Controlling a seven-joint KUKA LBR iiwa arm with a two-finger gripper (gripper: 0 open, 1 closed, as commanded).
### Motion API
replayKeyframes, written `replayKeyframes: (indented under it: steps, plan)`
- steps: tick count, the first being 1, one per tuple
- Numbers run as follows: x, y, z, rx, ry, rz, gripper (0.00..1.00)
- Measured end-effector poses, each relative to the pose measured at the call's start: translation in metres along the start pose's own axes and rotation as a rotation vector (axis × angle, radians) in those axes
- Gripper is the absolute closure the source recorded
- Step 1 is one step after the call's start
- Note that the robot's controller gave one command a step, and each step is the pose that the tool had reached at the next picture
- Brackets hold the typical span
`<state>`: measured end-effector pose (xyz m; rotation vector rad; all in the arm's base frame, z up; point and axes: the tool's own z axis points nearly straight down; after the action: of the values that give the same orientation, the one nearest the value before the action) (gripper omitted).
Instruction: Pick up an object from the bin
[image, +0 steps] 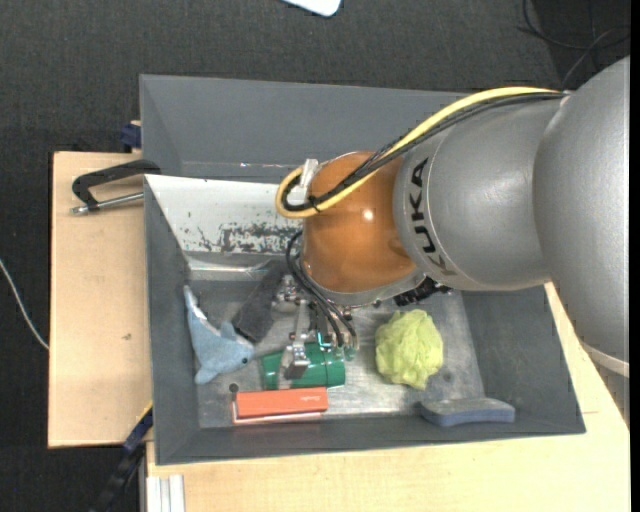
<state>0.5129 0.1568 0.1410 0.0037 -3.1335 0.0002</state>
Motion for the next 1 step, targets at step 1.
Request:
replayKeyframes:
  steps: [1]
  plan:
    - [-0.0021,-0.0006,-0.0043,-0.002,-0.008,0.002,0.00]
